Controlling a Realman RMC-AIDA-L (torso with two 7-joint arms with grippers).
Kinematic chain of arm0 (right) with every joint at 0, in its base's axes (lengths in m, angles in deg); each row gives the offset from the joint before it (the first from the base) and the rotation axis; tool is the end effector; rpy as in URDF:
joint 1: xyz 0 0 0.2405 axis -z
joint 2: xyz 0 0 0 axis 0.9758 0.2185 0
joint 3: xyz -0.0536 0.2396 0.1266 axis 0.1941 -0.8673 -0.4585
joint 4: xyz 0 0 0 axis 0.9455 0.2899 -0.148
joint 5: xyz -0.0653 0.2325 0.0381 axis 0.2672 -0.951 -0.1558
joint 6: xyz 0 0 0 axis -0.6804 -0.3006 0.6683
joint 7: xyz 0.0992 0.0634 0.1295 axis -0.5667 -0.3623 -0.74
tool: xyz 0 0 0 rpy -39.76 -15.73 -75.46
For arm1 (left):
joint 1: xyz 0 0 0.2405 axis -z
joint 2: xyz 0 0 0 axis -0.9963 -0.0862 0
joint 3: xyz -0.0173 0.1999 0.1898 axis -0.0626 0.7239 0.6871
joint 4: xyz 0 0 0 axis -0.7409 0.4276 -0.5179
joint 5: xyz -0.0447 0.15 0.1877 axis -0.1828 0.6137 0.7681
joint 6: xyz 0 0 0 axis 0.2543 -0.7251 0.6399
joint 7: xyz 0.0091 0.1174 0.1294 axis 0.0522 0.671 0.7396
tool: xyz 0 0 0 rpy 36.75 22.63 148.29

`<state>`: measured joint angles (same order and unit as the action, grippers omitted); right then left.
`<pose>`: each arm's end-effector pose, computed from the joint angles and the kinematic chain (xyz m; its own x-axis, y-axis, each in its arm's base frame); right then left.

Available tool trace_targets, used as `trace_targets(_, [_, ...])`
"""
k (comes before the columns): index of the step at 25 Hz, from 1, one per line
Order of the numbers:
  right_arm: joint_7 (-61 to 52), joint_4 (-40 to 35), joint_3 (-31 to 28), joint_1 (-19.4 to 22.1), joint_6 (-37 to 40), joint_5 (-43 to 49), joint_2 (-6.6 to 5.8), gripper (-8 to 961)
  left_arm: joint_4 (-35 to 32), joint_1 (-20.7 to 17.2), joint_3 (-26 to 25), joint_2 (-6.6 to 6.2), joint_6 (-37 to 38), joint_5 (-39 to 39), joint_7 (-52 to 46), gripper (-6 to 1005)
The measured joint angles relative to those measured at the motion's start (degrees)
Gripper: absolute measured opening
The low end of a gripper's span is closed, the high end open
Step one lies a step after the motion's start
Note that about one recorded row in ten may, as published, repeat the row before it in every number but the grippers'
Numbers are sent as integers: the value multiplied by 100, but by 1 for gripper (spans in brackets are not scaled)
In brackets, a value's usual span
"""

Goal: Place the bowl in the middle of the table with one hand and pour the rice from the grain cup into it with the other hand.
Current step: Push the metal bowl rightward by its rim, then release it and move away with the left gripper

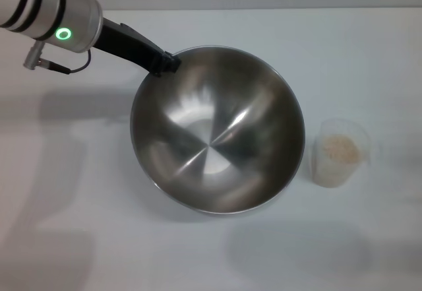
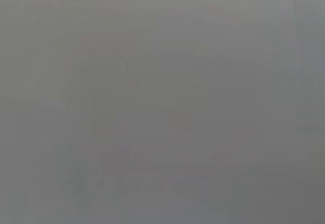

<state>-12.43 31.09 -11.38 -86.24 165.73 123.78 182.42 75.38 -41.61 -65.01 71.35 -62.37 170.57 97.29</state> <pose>0.4124 0.2476 0.0044 0.7824 0.2307 -0.5784 -0.6226 0.2698 -0.7345 -0.1529 0.4674 -0.0309 0.8456 0.5297 0.0661 0.5132 -0.7728 -0.3734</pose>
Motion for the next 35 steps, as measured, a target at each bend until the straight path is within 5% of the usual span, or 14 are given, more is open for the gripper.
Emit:
trace_targets(22, [1,-24,5,29,0,0,-9,838,-372,-63,-5,19,381,10,111,38])
trace_targets(31, [24,-23,33,64,0,0,-9,838,54,-256,73,46,392,-91,164,312])
trace_targets(35, [33,-23,42,90,10,0,-9,838,841,-556,239,49,810,-64,180,398])
